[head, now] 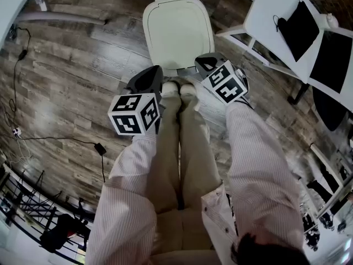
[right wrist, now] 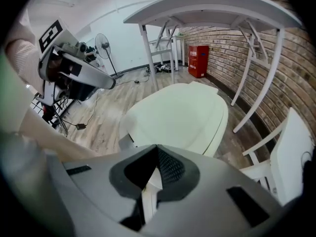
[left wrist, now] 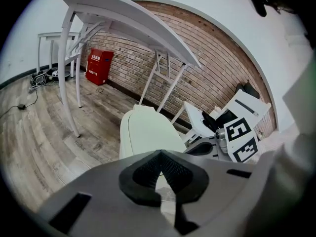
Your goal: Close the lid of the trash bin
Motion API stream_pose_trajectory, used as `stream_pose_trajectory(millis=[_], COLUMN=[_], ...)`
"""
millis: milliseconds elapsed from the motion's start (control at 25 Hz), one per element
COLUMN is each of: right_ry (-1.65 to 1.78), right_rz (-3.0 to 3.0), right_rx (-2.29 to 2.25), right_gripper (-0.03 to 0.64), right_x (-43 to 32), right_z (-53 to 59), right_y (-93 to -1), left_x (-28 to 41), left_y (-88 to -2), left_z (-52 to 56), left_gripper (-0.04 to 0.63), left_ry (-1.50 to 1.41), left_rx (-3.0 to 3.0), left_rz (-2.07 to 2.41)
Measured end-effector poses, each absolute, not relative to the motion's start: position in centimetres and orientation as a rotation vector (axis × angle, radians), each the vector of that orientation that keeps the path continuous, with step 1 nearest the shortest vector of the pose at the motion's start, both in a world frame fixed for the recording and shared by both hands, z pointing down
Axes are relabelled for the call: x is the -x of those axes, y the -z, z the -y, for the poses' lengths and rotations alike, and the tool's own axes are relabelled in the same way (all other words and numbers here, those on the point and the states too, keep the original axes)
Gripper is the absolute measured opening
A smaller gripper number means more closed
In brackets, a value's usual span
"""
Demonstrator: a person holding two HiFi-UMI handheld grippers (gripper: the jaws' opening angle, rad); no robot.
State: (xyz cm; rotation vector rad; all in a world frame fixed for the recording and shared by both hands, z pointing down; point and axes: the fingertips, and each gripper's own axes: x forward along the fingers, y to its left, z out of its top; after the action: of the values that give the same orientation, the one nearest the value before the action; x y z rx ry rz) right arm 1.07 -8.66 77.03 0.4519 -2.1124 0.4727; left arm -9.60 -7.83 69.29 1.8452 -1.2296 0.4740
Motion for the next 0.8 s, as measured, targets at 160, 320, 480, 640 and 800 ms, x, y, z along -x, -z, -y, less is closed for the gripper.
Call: stream_pose_trajectory(millis=[160, 320, 480, 640, 800], right_ry=[-0.438, -0.452, -0.467, -0.476, -0.491], right_rz=[2.080, 2.084, 2.077, 2.051, 1.990], right_rx=[-0.435, -0.444, -0.443, -0.445, -0.469], right_gripper=[0.005, 0.005, 0.005, 0.005, 0.005], right_x=[-1.17, -1.21, -1.15, -1.14, -1.03], right_z=[8.67, 8.64, 8.70, 8.75, 8.77], right_y=[-77.11, -77.32, -77.35, -77.34, -77.60], left_x=[9.78, 9.70, 9.68, 9.65, 9.51], left_y=[-69.60, -69.78, -69.86, -69.96, -69.97], left_z=[8.02, 8.40, 8.64, 8.53, 8.55], left_gripper=[-0.008, -0.008, -0.008, -0.008, -0.008], left_ry=[-0.477, -0.478, -0.477, -0.477, -0.465], left_rx=[-1.835, -1.840, -1.840, -1.836, -1.825], left_rz=[1.231, 1.228, 1.223, 1.219, 1.219])
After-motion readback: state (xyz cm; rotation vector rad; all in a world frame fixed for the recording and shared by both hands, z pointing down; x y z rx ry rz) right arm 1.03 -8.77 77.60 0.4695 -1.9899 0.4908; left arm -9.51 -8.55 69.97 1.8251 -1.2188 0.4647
